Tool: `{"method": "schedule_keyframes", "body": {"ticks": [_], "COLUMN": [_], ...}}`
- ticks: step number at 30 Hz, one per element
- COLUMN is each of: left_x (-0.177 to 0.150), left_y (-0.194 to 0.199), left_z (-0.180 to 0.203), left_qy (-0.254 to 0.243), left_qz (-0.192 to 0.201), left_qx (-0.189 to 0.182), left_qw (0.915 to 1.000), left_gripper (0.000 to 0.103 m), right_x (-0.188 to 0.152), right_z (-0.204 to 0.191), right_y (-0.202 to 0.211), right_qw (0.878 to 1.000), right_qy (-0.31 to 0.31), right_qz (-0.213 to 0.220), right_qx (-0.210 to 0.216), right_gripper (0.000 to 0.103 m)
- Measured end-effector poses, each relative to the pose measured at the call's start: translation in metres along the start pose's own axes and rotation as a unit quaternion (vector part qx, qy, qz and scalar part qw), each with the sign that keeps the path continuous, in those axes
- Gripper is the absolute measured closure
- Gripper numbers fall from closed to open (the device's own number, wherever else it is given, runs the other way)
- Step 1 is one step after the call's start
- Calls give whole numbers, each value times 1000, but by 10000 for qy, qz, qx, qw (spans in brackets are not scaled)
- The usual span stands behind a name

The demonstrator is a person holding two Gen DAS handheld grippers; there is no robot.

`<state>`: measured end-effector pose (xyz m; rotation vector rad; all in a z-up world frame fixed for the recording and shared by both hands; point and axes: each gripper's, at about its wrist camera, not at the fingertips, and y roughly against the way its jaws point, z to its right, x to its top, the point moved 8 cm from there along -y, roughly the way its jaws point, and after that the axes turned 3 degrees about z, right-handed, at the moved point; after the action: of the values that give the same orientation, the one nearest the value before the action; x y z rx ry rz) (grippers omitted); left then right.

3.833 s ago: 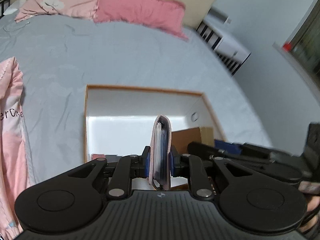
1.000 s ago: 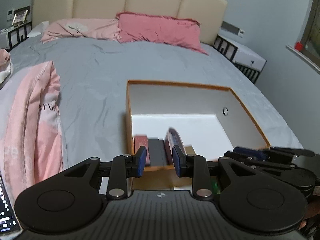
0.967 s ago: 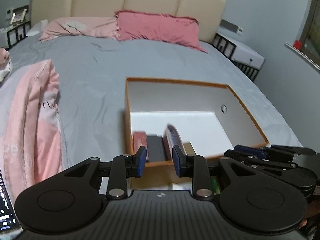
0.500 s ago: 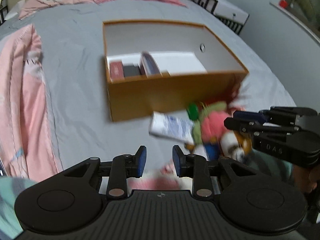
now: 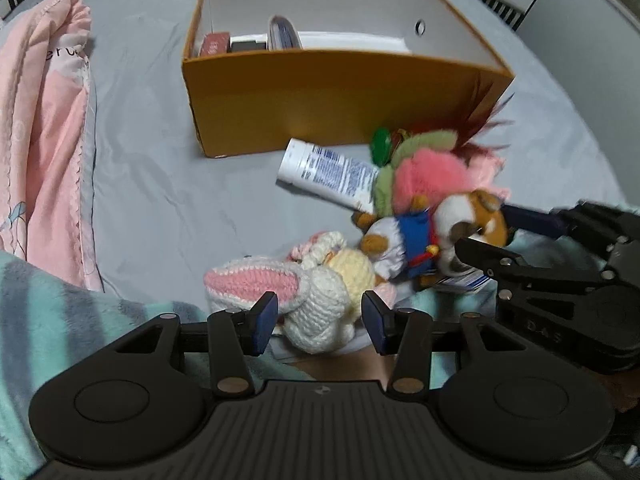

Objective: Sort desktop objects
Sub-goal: 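Reach the left tool to the white knitted bunny while right tool reaches the fox plush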

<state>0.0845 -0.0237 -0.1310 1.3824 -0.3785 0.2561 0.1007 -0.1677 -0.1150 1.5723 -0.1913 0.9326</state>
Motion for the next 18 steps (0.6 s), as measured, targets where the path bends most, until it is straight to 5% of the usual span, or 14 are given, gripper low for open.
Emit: {"method": "schedule_keyframes", "body": {"ticks": [6,11,16,17,18], "left_x": [-8,-7,0,4,8], "left_y": [-26,-27,-9,-4,2], "left_z": [3,0,-2,-3,-5], "left_qy": [-238,-224,-554,-691,-845], "left_qz": [-240,-111,148,260,394], "left_qx": [265,176,64,90,139], "left_qw": [9991,9995,9983,9972,9955], "left_gripper": [49,69,72,73,73], "right_x": [-2,2,12,16,22], "right_z": [-5,-1,-5,-7,-9], "right_y": [-13,-13,0,4,9], "right_qw": [9992,9992,9986,9983,9980], "right_qy": [346,300,454,506,511], "right_qz": [8,81,212,275,364], "right_qx": [-182,-251,-159,-120,-63], "right_gripper": [44,58,66,70,100]}}
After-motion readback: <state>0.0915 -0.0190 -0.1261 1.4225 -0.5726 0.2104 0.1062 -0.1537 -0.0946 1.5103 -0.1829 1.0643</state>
